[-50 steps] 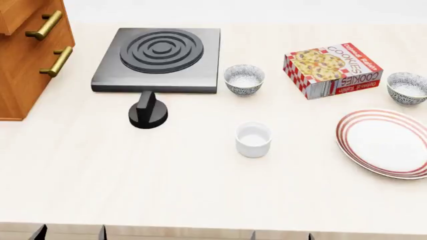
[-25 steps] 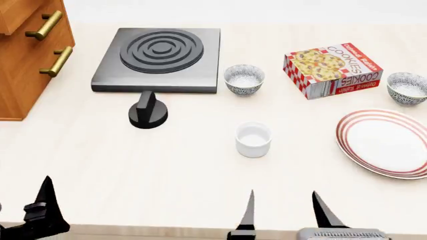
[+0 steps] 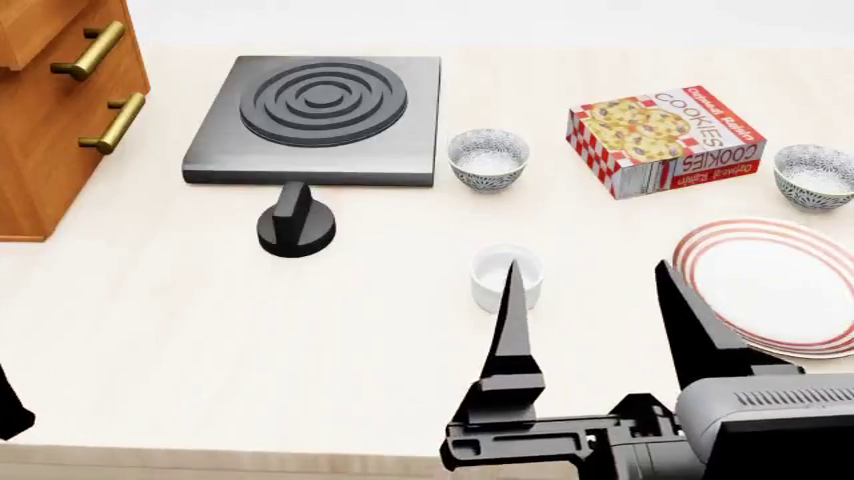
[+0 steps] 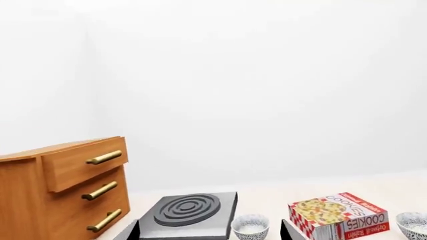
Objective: Pick the akita bowl next to the plate and place it on the plate.
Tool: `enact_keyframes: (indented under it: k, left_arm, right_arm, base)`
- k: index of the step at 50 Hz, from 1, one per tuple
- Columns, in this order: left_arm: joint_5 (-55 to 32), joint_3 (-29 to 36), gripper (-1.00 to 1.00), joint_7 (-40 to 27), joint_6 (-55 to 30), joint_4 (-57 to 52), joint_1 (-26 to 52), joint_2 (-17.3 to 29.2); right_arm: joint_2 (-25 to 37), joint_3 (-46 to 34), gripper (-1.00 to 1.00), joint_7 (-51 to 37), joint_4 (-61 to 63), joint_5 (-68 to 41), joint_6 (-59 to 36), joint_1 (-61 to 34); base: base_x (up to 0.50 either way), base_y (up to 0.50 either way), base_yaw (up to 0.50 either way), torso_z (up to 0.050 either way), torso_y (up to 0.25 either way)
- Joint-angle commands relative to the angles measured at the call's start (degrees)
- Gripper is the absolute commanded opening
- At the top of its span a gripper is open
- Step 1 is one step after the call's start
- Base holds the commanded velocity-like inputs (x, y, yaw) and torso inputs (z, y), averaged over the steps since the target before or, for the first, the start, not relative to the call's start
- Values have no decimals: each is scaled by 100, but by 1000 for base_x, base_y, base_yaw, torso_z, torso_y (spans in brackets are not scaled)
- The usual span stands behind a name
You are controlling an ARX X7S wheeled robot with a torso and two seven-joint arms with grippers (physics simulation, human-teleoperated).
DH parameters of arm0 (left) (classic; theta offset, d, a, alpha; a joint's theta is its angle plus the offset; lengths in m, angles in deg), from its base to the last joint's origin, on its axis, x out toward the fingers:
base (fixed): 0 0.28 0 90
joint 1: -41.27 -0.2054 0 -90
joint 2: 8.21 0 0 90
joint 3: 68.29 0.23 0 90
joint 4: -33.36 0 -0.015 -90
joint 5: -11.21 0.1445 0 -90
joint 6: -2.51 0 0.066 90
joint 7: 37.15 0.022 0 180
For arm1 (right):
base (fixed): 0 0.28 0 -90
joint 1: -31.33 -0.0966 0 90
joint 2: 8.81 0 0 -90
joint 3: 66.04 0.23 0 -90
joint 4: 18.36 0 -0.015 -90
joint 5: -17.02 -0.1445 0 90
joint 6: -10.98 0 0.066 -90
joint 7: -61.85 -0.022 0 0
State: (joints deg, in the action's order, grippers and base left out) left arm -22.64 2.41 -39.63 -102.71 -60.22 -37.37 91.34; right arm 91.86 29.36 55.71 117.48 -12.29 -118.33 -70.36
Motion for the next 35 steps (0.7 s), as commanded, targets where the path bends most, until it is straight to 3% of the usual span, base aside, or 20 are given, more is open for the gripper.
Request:
enact_keyframes:
  k: [1,35]
  left_arm:
    - [-176,-146,100,68,149,128,5,-14]
    - [-289,-50,100,27,177,181,5,69]
  right_arm:
    - [78,276,100,-44,229,-361,-163,-53]
    - [198,100,100,-156,59,-357,-46,-58]
  base:
    - [0,0,0,0,0]
    - [0,-462,0,0,0]
